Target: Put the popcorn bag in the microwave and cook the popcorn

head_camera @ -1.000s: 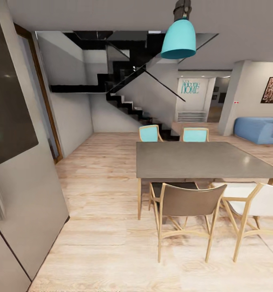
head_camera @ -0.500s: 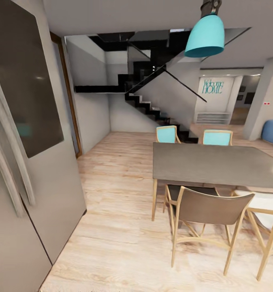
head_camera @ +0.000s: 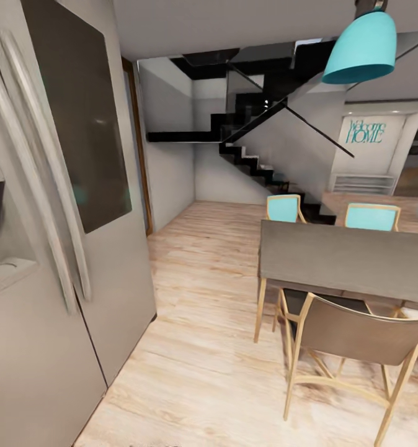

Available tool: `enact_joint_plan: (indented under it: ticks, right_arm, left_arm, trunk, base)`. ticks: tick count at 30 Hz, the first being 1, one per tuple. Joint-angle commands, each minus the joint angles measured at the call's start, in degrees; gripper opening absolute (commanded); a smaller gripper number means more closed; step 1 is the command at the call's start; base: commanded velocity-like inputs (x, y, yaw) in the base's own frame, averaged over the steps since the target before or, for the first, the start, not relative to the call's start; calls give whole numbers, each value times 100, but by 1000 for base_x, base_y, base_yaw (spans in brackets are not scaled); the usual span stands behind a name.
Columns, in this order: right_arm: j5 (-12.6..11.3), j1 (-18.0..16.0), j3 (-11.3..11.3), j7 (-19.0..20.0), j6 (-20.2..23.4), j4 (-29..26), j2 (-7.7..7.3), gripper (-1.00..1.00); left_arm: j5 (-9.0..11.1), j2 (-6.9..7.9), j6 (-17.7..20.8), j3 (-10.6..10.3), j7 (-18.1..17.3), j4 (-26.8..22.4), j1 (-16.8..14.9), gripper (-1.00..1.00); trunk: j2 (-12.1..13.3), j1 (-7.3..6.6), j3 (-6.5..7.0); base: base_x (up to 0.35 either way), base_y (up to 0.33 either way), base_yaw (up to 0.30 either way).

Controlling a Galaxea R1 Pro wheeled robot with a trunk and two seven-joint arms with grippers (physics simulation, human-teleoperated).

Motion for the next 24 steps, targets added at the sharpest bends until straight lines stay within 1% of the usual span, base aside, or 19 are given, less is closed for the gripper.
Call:
enact_joint_plan:
  ticks: [1,24]
  right_arm:
    - [-5,1,0,-2,-14,-3,-1,100]
    - [-5,1,-4,-2,-14,-3,-1,100]
  left_arm:
    - [-1,-2,-2,1,-1,1,-4,100]
    - [-1,-2,-2,1,-1,1,-4,100]
  trunk:
    - [-3,0,-5]
    - [-3,0,-5]
  base:
    - [0,0,284]
    - [0,0,280]
